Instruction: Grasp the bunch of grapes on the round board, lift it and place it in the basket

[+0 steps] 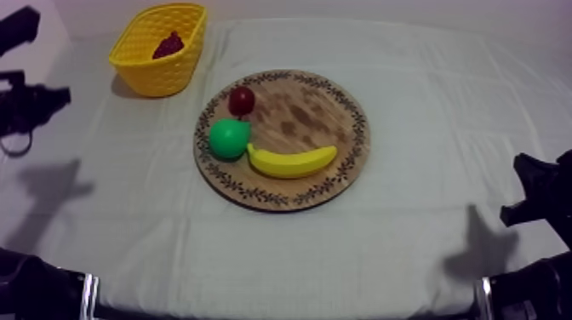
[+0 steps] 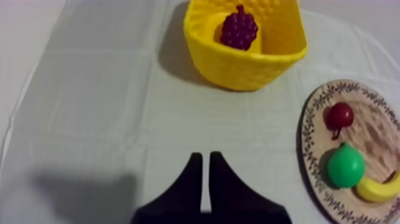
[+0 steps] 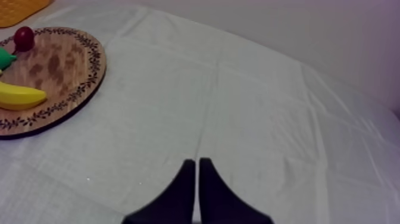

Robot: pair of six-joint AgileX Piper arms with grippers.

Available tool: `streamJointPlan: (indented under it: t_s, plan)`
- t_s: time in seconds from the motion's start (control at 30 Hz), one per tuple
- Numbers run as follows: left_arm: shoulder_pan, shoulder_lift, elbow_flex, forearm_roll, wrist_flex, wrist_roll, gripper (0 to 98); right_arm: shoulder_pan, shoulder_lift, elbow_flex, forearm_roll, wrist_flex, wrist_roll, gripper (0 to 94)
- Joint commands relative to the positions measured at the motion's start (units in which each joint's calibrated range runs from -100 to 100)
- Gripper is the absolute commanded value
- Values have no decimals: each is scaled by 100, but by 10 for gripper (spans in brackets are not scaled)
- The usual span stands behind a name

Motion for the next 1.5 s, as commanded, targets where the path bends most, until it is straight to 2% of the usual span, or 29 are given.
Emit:
streamJointPlan:
  t_s: [0.0,0.3,0.47,0.67,0.9,1.23,1.4,1.47]
  plan:
    - [-98,-1271,1013,10,4,-35,5,1,0,-1,0,2,1,5]
    - [-174,-3499,2641,-24,-475,12,0,1,0,-1,0,2,1,5]
    - [-52,-4410,3021,-224,-350,129,0,1,0,-1,0,2,1,5]
    - [113,-5233,3076,-300,-116,60,0,1,0,-1,0,2,3,5]
    - [217,-5466,3071,-311,-15,-91,0,1,0,-1,0,2,5,5]
    - [298,-5486,3059,-300,9,-468,0,1,0,-1,0,2,3,5]
    - [427,-5487,3059,-298,10,-497,0,1,0,-1,0,2,3,5]
    - [480,-5487,3059,-298,10,-641,0,1,0,-1,0,2,5,5]
